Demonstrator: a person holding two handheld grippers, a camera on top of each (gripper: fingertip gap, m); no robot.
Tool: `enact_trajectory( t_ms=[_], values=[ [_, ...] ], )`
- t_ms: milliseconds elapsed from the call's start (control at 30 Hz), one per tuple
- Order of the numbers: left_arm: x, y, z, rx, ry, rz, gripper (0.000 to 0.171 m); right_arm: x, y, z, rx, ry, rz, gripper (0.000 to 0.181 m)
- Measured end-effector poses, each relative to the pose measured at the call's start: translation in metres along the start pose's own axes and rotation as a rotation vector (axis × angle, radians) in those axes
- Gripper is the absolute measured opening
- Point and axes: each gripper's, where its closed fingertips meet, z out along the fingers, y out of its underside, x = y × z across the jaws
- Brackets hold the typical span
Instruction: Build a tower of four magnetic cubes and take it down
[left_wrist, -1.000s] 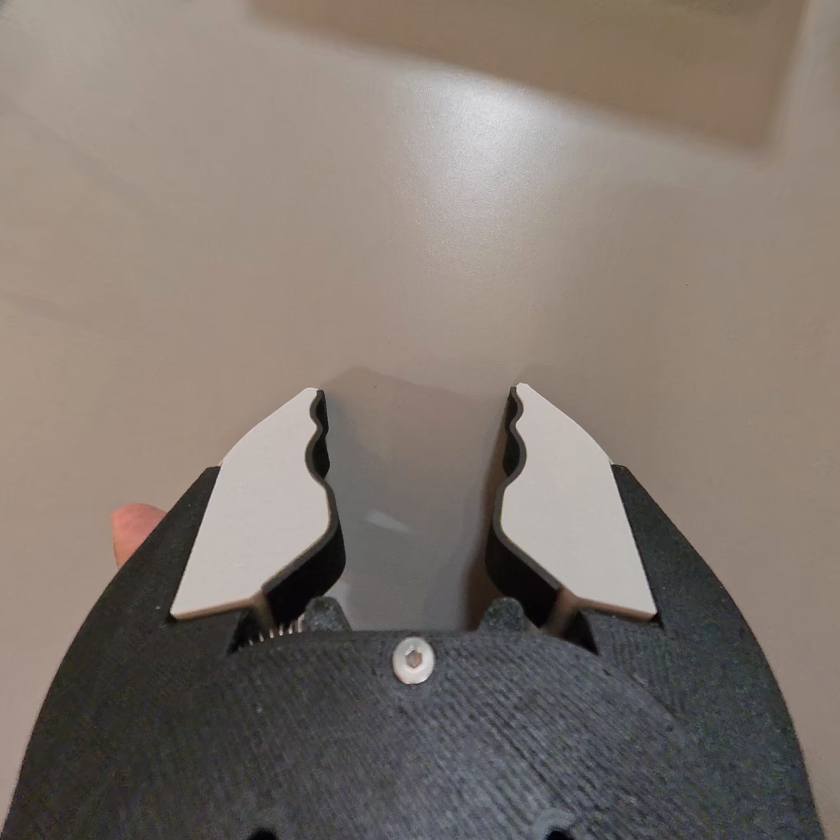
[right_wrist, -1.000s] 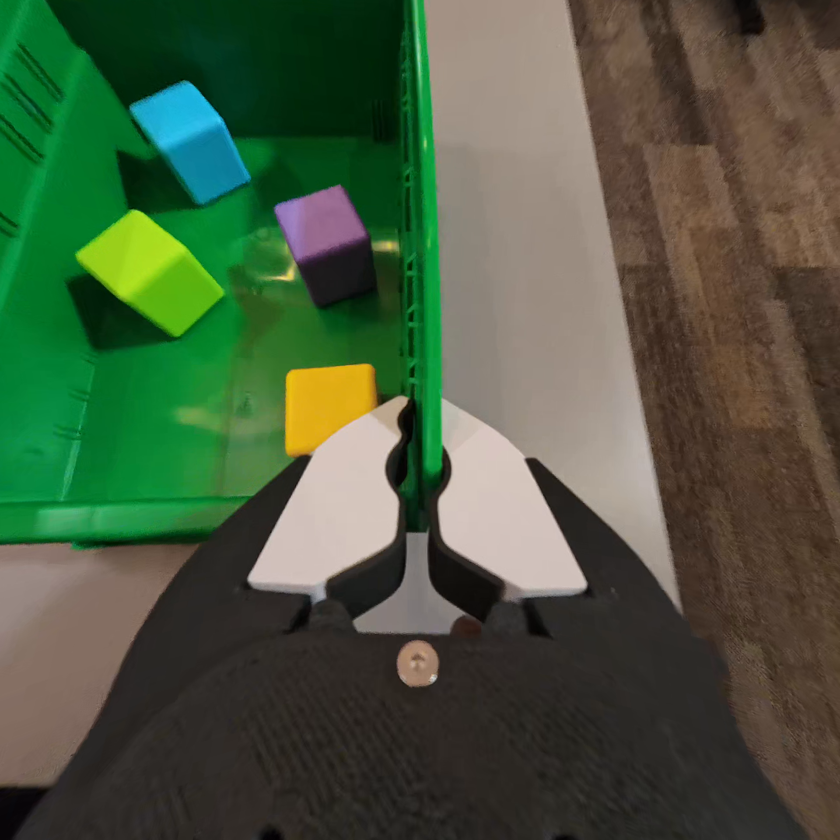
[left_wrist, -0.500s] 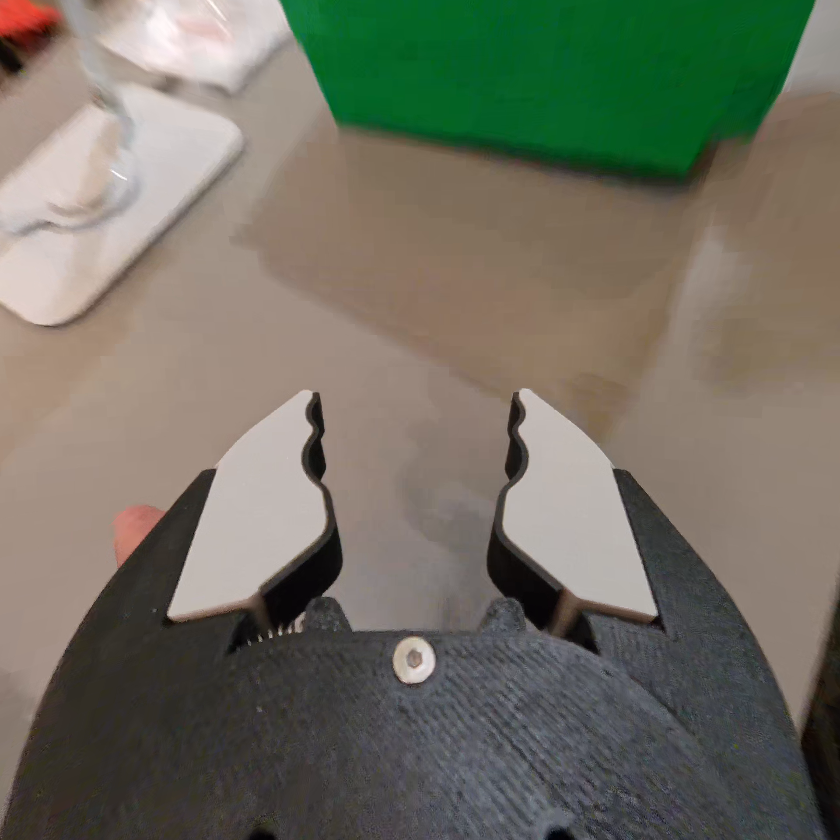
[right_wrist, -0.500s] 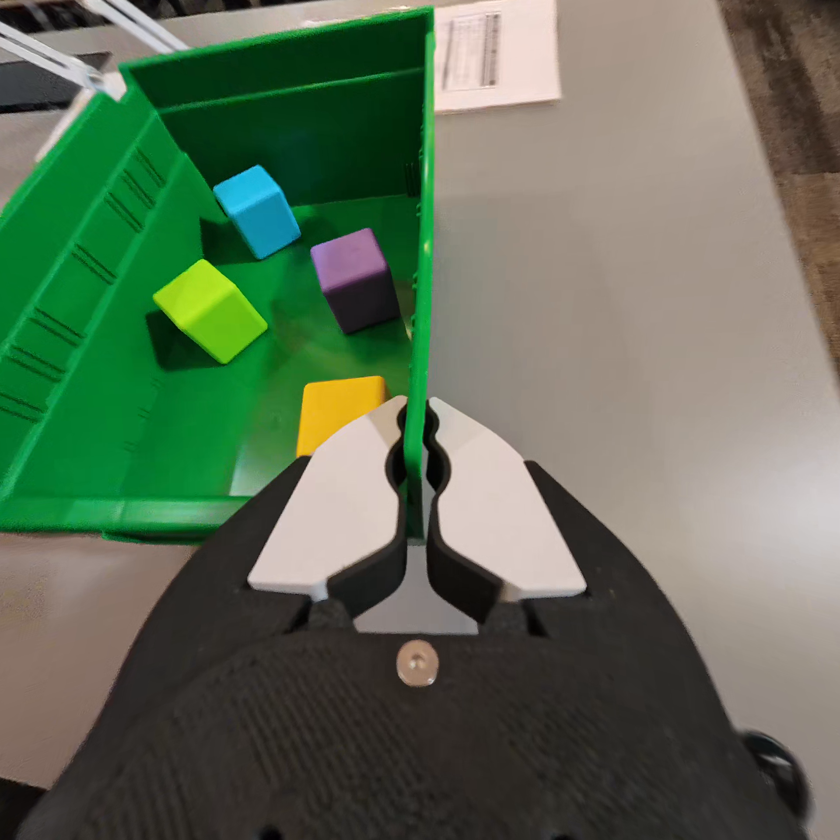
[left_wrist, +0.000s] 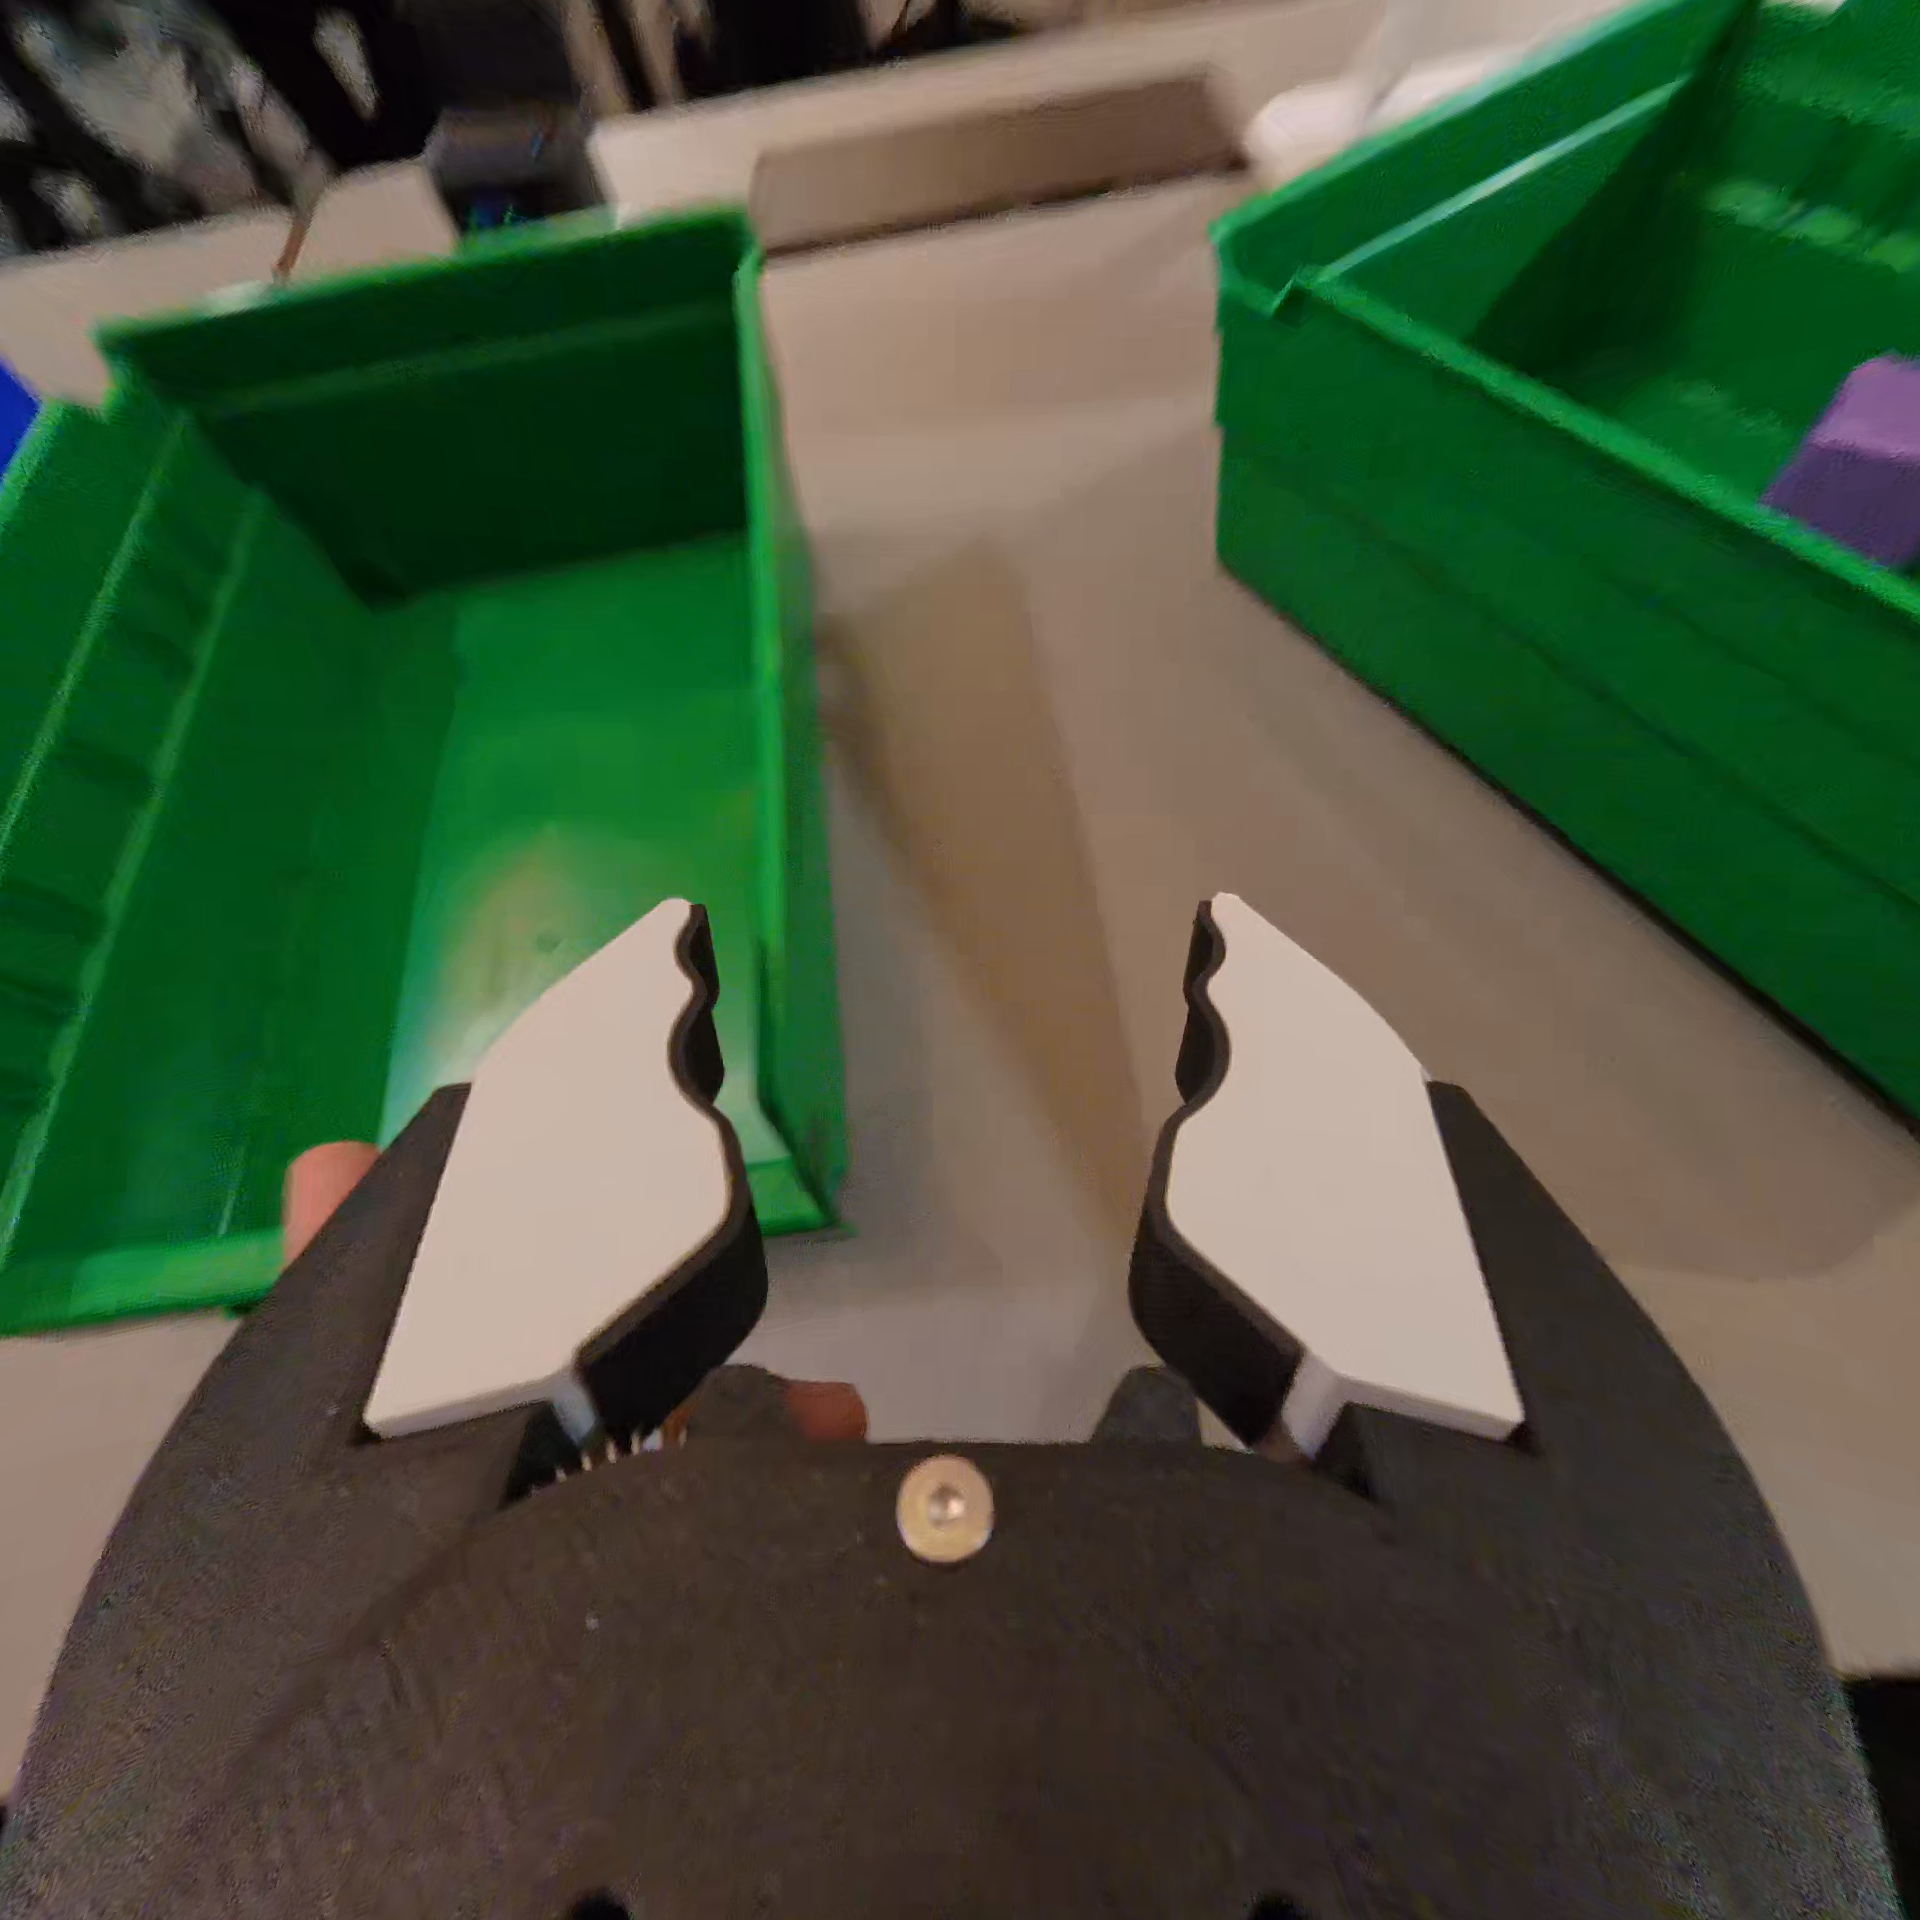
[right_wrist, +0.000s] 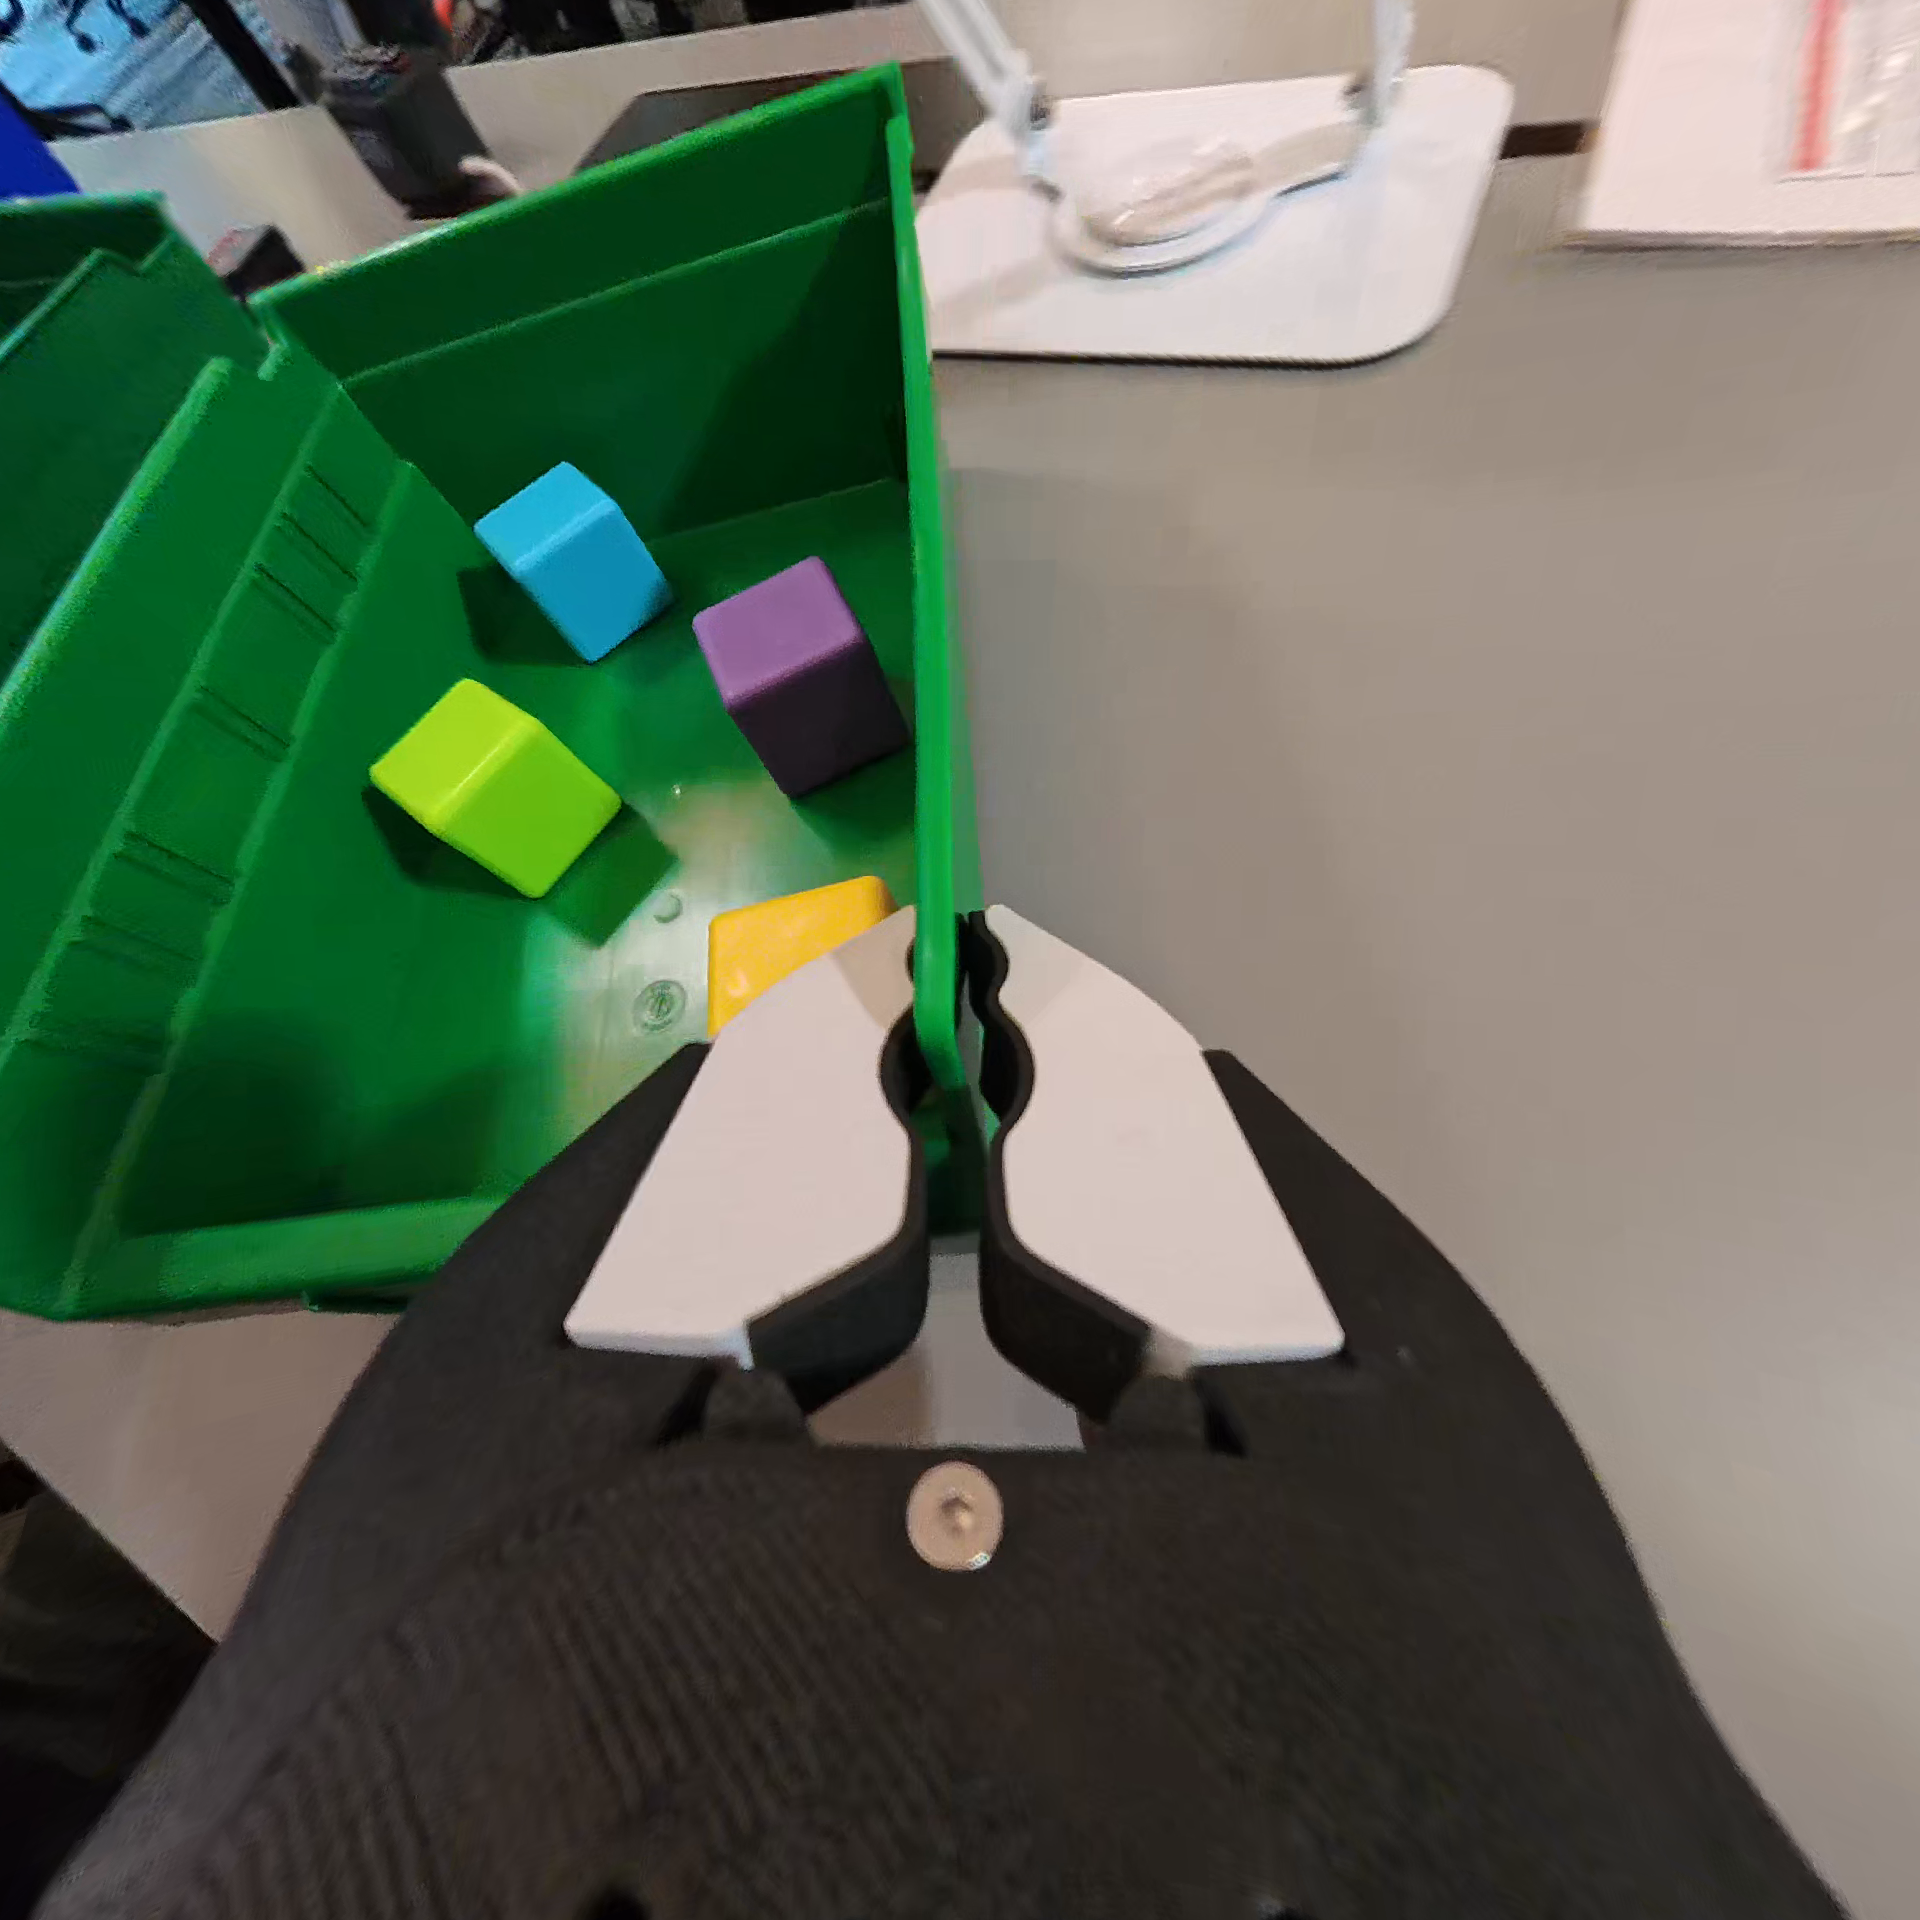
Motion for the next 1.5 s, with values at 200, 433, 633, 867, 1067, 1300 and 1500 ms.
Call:
enact_trajectory(
  t_ms=[200,433,633,867,1067,1300,1500],
  values=[
    [-0.037,0.051,0.035,-0.235,-0.177,0.046,0.050,-0.065,0.014,0.031,0.005,-0.036,-0.065,0.004],
    [-0.037,0.035,0.034,-0.141,-0.088,0.122,0.010,-0.086,0.017,0.034,0.002,-0.043,-0.089,0.004],
    [-0.042,0.036,0.033,-0.144,-0.035,0.142,0.010,-0.088,0.018,0.034,0.010,-0.005,-0.152,0.004],
    [-0.041,0.035,0.035,-0.145,-0.035,0.151,0.011,-0.088,0.018,0.034,0.015,0.004,-0.172,0.004],
    [-0.041,0.036,0.035,-0.146,-0.036,0.151,0.011,-0.088,0.018,0.034,0.016,0.005,-0.178,0.003],
    [-0.042,0.036,0.035,-0.145,-0.034,0.152,0.011,-0.088,0.018,0.034,0.017,0.001,-0.178,0.004],
    [-0.044,0.033,0.034,-0.131,-0.040,0.162,0.010,-0.097,0.011,0.029,0.055,-0.053,-0.171,0.039]
  ],
)
